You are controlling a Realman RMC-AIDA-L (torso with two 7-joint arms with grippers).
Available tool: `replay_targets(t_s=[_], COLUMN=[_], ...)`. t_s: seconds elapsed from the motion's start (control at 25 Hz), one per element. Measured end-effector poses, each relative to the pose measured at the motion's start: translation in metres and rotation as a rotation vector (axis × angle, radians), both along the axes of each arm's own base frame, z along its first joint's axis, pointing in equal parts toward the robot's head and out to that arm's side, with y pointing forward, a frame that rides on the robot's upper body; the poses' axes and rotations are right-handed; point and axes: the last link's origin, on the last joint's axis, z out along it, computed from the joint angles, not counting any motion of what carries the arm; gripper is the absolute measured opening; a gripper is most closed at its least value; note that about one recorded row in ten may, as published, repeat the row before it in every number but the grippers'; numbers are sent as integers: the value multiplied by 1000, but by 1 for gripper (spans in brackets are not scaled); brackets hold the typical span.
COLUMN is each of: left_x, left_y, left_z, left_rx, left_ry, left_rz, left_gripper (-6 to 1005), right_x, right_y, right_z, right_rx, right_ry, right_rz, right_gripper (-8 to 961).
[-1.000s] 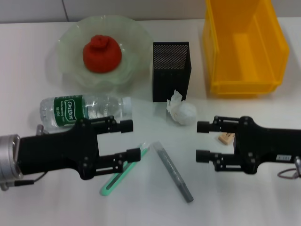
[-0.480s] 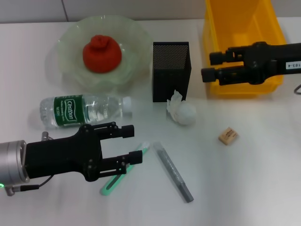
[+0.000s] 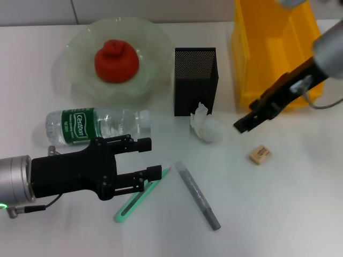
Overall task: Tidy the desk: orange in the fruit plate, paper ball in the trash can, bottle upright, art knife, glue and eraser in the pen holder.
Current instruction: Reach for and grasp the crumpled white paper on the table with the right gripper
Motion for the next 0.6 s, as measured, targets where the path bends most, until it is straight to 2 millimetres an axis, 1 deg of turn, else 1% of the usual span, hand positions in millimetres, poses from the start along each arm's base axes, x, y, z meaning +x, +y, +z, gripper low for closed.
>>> replay_targets(t_s=[0.04,0.08,0.12,0.2,0.24,0.28,0.36,0.4,0.52,0.56,0.6], left_x=[0,0,0,0,0,0,1,1,1,2,2], left_y=[0,0,0,0,0,1,1,1,1,2,2], left_z=[0,0,0,0,0,0,0,0,-1,-1,-1], left_rx=[0,0,0,2,2,2,3,3,3,3,2], left_ry=[0,0,-1,-1,-1,-1,-1,-1,-2,-2,-1], left_rz=[0,0,0,0,0,1,0,0,-1,-1,-3], left_gripper=[668,668,668,668,668,668,668,668,668,668,668], right_x=[0,1,1,4,4,6,7,9,11,11,13], right_y=[0,3,3,7,7,9,9,11,12,13,13], right_z=[0,-11,-11,-24,-24,-30,-34,-39,-44,-48,-56], right_rx=[0,6,6,30,30,31,30,38,46,48,50], right_ry=[0,-23,-23,-42,-42,-50,-54,-56,-51,-45,-35], right_rz=[0,-7,-7,-13,-13,-15,-18,-24,-26,-26,-26], right_gripper=[687,687,687,688,688,688,688,688,687,687,687])
